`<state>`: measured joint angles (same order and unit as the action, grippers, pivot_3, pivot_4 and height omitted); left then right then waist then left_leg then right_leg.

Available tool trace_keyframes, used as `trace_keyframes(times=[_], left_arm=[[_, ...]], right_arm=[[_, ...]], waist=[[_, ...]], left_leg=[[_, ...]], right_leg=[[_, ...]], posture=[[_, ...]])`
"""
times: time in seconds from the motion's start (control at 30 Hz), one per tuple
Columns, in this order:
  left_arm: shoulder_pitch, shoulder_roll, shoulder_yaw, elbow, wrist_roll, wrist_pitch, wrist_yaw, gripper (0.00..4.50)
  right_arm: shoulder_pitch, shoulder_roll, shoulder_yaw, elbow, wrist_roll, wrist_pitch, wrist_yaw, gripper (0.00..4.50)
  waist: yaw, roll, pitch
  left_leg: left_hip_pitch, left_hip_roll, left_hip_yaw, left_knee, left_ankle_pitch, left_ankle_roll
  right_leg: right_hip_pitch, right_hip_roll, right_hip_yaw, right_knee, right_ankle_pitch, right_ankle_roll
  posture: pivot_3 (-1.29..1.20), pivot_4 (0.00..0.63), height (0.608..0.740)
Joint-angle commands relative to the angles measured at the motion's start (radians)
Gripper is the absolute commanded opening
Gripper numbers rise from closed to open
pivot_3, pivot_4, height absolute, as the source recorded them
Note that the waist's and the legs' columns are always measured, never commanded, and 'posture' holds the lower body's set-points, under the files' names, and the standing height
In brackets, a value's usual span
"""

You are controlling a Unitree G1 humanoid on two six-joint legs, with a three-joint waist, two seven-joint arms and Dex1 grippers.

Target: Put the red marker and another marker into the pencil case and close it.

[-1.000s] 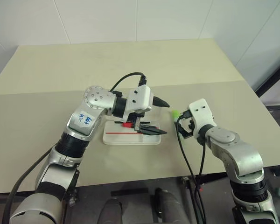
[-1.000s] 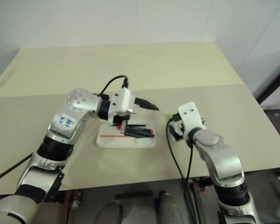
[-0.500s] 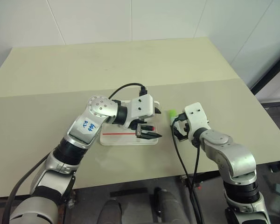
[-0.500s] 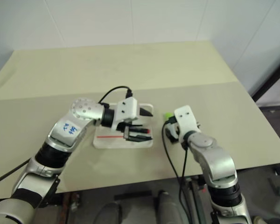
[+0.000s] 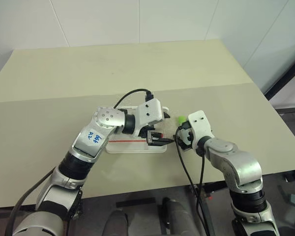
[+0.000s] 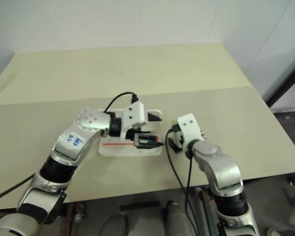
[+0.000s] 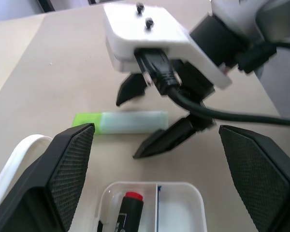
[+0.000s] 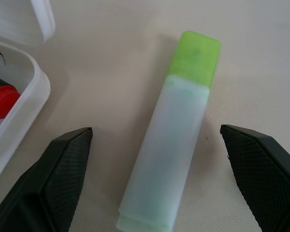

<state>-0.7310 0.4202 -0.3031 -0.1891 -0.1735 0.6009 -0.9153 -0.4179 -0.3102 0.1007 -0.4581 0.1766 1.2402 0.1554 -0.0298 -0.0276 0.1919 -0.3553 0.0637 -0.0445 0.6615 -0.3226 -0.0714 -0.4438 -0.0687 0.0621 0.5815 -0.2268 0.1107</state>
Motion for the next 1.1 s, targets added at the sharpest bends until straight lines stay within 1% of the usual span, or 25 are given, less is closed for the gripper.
trace_keyframes(times=[0.03, 0.2, 0.43, 0.53, 0.67, 0.7, 0.8, 0.83, 1.03, 1.1], left_arm=[[0.01, -0.021, 0.044, -0.065, -0.037, 0.008, 0.034, 4.4], [0.032, -0.028, 0.05, -0.098, -0.063, 0.034, 0.051, 4.4], [0.04, -0.067, 0.084, -0.109, -0.103, 0.011, 0.09, 4.4], [0.04, -0.061, 0.083, -0.115, -0.107, 0.019, 0.094, 4.45], [0.042, -0.057, 0.08, -0.126, -0.116, 0.023, 0.096, 4.45], [0.043, -0.057, 0.08, -0.126, -0.117, 0.022, 0.096, 4.45], [0.04, -0.058, 0.08, -0.124, -0.121, 0.018, 0.097, 4.45], [0.039, -0.058, 0.08, -0.123, -0.122, 0.018, 0.097, 4.45], [0.037, -0.059, 0.079, -0.121, -0.129, 0.015, 0.096, 4.45], [0.035, -0.062, 0.079, -0.119, -0.134, 0.012, 0.094, 4.45]], right_arm=[[0.0, -0.003, -0.009, 0.007, -0.017, -0.027, -0.008, 4.5], [0.015, -0.008, -0.025, 0.024, -0.021, -0.035, -0.014, 4.5], [0.04, 0.004, -0.032, 0.057, -0.014, -0.011, -0.017, 4.5], [0.045, 0.017, -0.049, 0.063, -0.015, 0.033, -0.031, 3.91], [0.051, 0.012, -0.052, 0.045, -0.01, 0.045, -0.025, 2.46], [0.05, 0.01, -0.054, 0.041, -0.008, 0.045, -0.024, 2.19], [0.048, -0.001, -0.062, 0.038, -0.007, 0.042, -0.028, 1.19], [0.047, -0.006, -0.065, 0.035, -0.007, 0.037, -0.027, 1.1], [0.044, -0.033, -0.085, 0.033, -0.027, 0.006, -0.047, 1.11], [0.044, -0.057, -0.092, 0.033, -0.039, -0.008, -0.049, 1.11]], waist=[[0.0, 0.0, 0.0], [0.0, 0.0, 0.0], [0.0, 0.0, 0.0], [0.002, 0.0, 0.0], [0.006, 0.0, 0.0], [0.008, 0.0, 0.0], [0.014, -0.001, 0.0], [0.016, -0.001, 0.0], [0.028, -0.001, 0.0], [0.029, -0.001, 0.0]], left_leg=[[0.0, 0.0, 0.0, 0.0, 0.0, 0.0], [0.0, 0.0, 0.0, 0.0, 0.0, 0.0], [0.001, 0.0, 0.0, 0.0, 0.0, 0.0], [0.001, 0.0, 0.0, 0.0, 0.0, 0.0], [0.001, 0.0, 0.0, 0.001, 0.0, 0.0], [0.001, 0.0, 0.0, 0.001, 0.0, 0.0], [0.0, 0.0, 0.0, 0.001, 0.0, 0.0], [0.0, 0.0, 0.0, 0.001, 0.0, 0.0], [0.0, 0.0, 0.0, 0.001, 0.0, 0.0], [0.0, 0.0, 0.0, 0.001, 0.0, 0.0]], right_leg=[[0.0, 0.0, 0.0, 0.0, 0.0, 0.0], [0.0, 0.0, 0.0, 0.0, 0.0, 0.0], [0.001, 0.0, 0.0, 0.0, 0.0, 0.0], [0.001, 0.0, 0.0, 0.0, 0.0, 0.0], [0.001, 0.0, 0.0, 0.0, 0.0, 0.0], [0.001, -0.001, 0.0, 0.0, 0.0, 0.0], [0.001, -0.001, 0.0, -0.001, 0.0, 0.0], [0.001, -0.001, 0.0, -0.001, 0.0, 0.0], [0.001, -0.001, 0.0, -0.002, 0.0, 0.0], [0.001, -0.001, 0.0, -0.003, 0.0, 0.0]], posture=[[0.0, 0.15, 0.74], [0.0, 0.15, 0.74], [0.0, 0.15, 0.74], [0.0, 0.15, 0.74], [0.0, 0.15, 0.74], [0.0, 0.15, 0.74], [0.0, 0.15, 0.74], [0.0, 0.15, 0.74], [0.0, 0.15, 0.74], [0.0, 0.15, 0.74]])
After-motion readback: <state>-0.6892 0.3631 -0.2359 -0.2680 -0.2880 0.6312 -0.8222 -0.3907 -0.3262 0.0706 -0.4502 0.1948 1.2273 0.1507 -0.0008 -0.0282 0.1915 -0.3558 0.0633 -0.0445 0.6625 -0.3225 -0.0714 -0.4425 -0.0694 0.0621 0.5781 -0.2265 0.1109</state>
